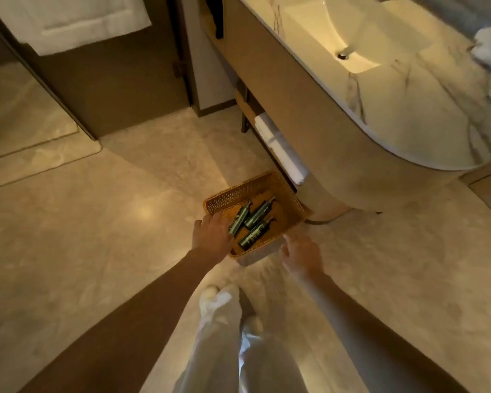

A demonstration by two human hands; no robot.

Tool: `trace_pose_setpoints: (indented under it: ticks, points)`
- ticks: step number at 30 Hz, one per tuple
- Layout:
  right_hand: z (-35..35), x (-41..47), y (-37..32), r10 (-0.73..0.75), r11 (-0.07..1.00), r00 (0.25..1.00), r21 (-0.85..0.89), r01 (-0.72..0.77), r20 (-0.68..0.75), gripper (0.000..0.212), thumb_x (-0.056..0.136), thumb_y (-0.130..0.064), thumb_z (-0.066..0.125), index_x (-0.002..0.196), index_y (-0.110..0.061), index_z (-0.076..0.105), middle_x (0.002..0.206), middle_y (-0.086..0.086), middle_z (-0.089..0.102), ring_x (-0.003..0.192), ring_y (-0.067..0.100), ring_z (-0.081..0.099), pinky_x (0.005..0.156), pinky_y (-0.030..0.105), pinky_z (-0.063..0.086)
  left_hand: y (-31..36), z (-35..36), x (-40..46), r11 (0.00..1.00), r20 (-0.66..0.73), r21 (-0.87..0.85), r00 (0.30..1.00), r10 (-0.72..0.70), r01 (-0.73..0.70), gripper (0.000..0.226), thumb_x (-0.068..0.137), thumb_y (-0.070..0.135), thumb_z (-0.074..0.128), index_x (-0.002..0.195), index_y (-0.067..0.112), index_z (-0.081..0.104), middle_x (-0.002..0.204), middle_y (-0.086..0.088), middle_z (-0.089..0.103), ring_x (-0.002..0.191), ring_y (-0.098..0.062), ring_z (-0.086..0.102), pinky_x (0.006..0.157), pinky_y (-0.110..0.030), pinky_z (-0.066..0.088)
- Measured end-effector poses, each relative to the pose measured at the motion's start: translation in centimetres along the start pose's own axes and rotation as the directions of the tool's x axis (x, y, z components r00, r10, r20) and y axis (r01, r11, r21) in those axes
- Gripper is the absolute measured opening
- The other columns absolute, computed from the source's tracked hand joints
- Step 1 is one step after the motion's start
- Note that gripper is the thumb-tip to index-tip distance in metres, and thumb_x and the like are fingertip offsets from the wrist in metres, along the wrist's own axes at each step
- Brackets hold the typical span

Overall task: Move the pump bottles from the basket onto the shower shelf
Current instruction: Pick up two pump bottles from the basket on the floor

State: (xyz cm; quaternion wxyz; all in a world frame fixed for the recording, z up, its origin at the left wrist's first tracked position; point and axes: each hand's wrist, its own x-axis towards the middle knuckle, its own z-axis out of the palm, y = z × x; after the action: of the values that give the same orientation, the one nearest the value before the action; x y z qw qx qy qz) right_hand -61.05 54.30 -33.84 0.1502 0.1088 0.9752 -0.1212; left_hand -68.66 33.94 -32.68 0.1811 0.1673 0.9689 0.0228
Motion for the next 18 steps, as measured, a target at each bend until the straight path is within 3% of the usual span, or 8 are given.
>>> trace_pose_setpoints:
  ticks: [5,13,18]
  points:
    - [4.7,7.5,0.1,0.038,0.999,0.997,-0.011,-0.037,0.065,0.041,0.095,-0.029,0.038,0.132,-0.015,0.048,0.132,0.009,0.053,0.123,0.025,0.047,0.102,0.036,0.037,-2.2,3.5,8.9,0.999,0.033,-0.011,0.999,0.042,-0.042,0.042,0.091,0.037,0.045,0.129,0.020,0.047,0.131,-0.005,0.051,0.122,-0.027,0.046,0.099,-0.041,0.039]
    - [14.0,18.9,0.3,0.071,0.997,0.995,0.015,-0.072,0.069,0.035,0.096,-0.025,0.037,0.125,-0.013,0.053,0.122,0.009,0.056,0.111,0.024,0.053,0.092,0.035,0.043,-6.1,12.4,21.6,0.997,0.076,-0.042,0.995,0.068,-0.065,0.046,0.091,0.038,0.047,0.133,0.017,0.044,0.132,-0.007,0.049,0.124,-0.028,0.043,0.102,-0.043,0.036]
    - [20.6,25.1,1.0,0.076,0.997,0.986,0.014,-0.079,0.150,0.039,0.095,-0.026,0.041,0.132,-0.013,0.047,0.131,0.009,0.051,0.121,0.026,0.047,0.101,0.040,0.041,-7.4,19.2,26.9,0.996,0.100,-0.019,0.991,0.085,-0.084,0.050,0.092,0.038,0.046,0.136,0.017,0.040,0.135,-0.008,0.047,0.124,-0.029,0.041,0.101,-0.044,0.036]
